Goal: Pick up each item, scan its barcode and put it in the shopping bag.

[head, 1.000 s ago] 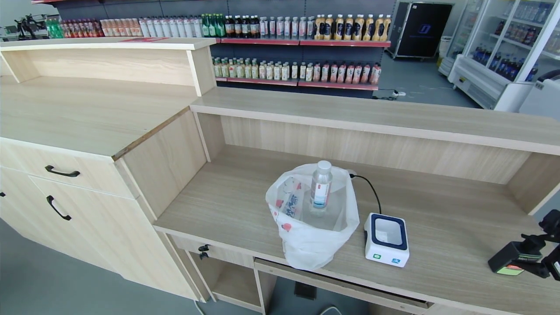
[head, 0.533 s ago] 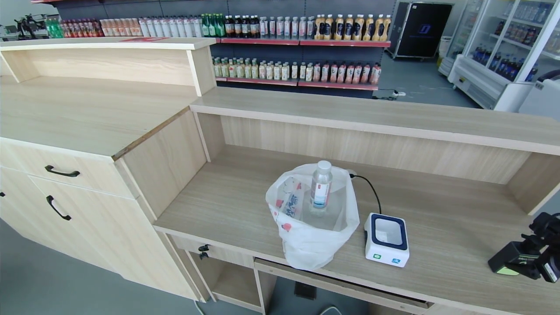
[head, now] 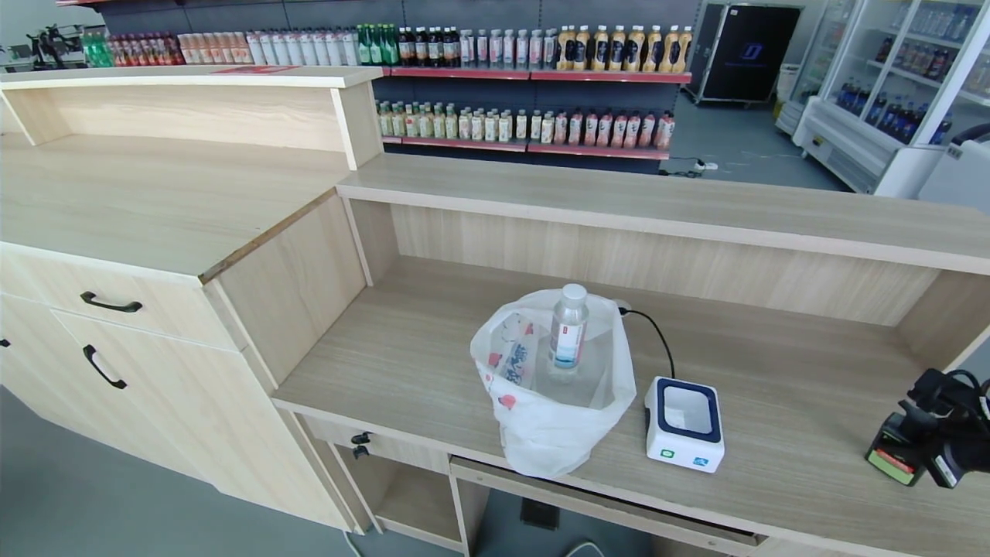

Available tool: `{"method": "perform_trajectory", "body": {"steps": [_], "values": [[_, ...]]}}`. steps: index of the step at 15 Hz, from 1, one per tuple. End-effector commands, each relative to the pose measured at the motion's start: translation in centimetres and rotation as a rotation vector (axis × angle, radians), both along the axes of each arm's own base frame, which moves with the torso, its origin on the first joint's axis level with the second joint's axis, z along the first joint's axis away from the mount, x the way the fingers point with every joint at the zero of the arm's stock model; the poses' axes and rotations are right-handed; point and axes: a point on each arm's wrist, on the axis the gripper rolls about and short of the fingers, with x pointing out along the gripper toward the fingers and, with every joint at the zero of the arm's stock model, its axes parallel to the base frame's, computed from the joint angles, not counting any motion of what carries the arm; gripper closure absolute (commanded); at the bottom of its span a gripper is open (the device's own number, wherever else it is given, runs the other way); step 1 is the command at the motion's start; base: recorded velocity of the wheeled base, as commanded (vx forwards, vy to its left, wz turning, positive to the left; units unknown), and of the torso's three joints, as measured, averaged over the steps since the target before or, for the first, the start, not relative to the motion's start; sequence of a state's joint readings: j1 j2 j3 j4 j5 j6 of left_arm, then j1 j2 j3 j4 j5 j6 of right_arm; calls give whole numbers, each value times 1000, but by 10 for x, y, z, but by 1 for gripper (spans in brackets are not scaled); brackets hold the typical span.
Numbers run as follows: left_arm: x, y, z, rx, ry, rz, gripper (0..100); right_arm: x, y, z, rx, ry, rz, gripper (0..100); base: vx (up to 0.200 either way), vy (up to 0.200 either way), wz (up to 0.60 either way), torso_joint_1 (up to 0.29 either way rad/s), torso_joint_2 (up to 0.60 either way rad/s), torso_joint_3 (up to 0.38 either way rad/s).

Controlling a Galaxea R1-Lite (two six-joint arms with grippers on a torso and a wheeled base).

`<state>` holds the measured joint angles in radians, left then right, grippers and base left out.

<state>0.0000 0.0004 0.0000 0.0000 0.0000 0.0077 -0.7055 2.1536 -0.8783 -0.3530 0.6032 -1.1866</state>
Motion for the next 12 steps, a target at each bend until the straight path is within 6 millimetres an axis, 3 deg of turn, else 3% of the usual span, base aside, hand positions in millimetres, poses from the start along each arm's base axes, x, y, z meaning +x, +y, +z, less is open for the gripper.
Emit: {"method": "perform_trajectory", "body": {"steps": [1, 4, 6, 7, 9, 10, 12], "values": [[0, 0, 0, 0, 0, 0, 0, 2, 3, -4, 9, 12, 11, 100, 0, 0, 0, 0, 0, 0], [0, 0, 0, 0, 0, 0, 0, 4, 2, 7, -33, -37, 16, 100, 0, 0, 0, 0, 0, 0], [0, 0, 0, 0, 0, 0, 0, 6, 3, 52, -180, -211, 23, 100, 0, 0, 0, 0, 0, 0], [0, 0, 0, 0, 0, 0, 0, -1, 7, 85, -272, -322, 16, 100, 0, 0, 0, 0, 0, 0], [0, 0, 0, 0, 0, 0, 0, -39, 28, 136, -404, -468, -3, 100, 0, 0, 0, 0, 0, 0], [0, 0, 0, 0, 0, 0, 0, -50, 39, 146, -421, -511, 28, 100, 0, 0, 0, 0, 0, 0], [0, 0, 0, 0, 0, 0, 0, -77, 96, 170, -495, -669, 296, 100, 0, 0, 0, 0, 0, 0]]}}
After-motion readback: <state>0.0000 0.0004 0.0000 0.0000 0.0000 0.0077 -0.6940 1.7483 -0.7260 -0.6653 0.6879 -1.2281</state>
